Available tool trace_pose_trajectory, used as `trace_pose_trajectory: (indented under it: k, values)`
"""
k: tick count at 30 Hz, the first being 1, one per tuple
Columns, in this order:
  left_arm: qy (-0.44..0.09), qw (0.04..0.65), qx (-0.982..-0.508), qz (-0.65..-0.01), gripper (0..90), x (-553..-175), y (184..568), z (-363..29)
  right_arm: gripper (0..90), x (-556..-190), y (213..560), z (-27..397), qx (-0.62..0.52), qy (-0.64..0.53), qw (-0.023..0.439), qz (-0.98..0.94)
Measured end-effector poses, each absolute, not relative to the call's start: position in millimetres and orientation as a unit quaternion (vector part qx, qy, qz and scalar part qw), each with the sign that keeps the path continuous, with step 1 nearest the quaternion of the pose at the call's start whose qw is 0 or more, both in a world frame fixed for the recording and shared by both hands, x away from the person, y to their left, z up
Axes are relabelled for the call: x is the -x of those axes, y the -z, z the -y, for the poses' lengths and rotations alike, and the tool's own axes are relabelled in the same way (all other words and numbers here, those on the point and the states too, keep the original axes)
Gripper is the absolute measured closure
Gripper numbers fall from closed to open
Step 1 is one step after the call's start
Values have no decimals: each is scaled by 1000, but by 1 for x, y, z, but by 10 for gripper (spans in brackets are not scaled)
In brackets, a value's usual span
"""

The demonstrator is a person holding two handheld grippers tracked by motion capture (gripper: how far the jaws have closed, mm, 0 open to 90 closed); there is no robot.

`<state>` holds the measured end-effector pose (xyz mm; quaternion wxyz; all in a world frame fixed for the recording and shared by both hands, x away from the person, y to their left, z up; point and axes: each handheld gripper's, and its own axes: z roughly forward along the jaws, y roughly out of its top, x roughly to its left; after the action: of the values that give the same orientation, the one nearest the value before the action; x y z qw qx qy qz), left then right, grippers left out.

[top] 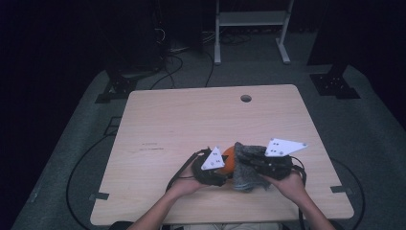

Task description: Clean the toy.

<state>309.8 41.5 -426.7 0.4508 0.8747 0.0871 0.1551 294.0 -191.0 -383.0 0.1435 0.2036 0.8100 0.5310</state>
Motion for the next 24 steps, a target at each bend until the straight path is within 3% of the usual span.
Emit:
trace_pose_trajectory:
  k: [7, 9, 12, 13, 15, 19, 24]
  values:
    - [-130, 480, -860, -112, 456, -316, 431, -55, 823, -304, 390, 209, -234, -535, 138, -800]
    - [-117, 482, -860, -118, 384, -319, 431, -53, 822, -305, 392, 220, -249, -538, 143, -793]
    - [-99, 472, -863, -150, 163, -326, 433, -49, 823, -303, 396, 227, -257, -541, 135, -789]
    - [-92, 467, -865, -155, 142, -329, 436, -47, 822, -303, 396, 227, -256, -544, 132, -788]
    - [-96, 470, -865, -145, 202, -326, 439, -46, 822, -302, 397, 225, -251, -543, 128, -791]
    - [-133, 477, -857, -140, 435, -318, 429, -50, 822, -303, 395, 223, -250, -553, 125, -785]
    - [-179, 477, -847, -151, 487, -313, 414, -56, 822, -301, 384, 197, -213, -577, 117, -779]
